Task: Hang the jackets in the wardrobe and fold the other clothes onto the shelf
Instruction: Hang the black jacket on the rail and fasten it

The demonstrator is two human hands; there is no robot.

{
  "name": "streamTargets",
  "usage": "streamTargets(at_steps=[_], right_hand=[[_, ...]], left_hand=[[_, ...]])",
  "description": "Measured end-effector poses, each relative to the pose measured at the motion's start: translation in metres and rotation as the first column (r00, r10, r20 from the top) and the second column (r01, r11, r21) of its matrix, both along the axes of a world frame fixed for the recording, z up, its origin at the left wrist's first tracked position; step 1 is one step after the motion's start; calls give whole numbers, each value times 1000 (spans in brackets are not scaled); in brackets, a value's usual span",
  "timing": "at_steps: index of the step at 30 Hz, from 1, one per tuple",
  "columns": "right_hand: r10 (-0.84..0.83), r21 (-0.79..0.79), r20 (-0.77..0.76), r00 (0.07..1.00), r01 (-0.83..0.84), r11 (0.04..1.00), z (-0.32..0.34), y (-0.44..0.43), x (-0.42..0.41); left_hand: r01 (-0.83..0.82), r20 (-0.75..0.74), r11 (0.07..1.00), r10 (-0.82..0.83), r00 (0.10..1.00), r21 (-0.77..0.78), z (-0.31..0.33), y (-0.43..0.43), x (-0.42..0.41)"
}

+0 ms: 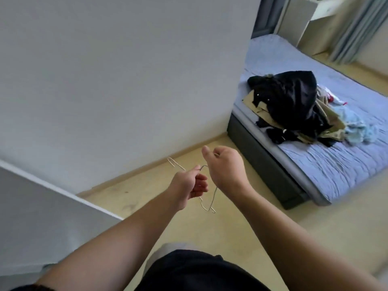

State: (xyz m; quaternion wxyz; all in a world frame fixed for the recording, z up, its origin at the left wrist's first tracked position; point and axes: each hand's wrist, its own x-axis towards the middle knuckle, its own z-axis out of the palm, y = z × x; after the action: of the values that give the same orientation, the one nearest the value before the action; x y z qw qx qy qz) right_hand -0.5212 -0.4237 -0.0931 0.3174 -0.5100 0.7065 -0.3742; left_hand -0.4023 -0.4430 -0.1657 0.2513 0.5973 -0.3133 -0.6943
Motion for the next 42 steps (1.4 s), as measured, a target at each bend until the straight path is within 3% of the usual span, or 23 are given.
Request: streamTargets(at_steps=[7,17,23,27,37,42], right_hand=[[-256,-114,-6,967,254,960,15,-15,-130],[-485,-181,49,873,486,855,6,-80,-294],[-653,-38,138,745,663,748,-20,-136,-392],[-746,108,91,659,739,665,-39,-156,-447],[-686,442,11,728,611,656,-76,-214,-583],[-309,640,-222,925,377,670,-96,-254,-633]], left_hand=[[185,119,983,-182,976,-11,-4,-67,-132],[330,73,944,-329,942,1,-34,-198,-310],[444,166,889,-424,890,-114,-49,-291,-409],[495,248,844,-444,861,-207,-51,-335,-466],[536,355,802,-436,827,-264,-76,-401,-595],[583,403,770,-462,790,-259,-72,-430,-635]])
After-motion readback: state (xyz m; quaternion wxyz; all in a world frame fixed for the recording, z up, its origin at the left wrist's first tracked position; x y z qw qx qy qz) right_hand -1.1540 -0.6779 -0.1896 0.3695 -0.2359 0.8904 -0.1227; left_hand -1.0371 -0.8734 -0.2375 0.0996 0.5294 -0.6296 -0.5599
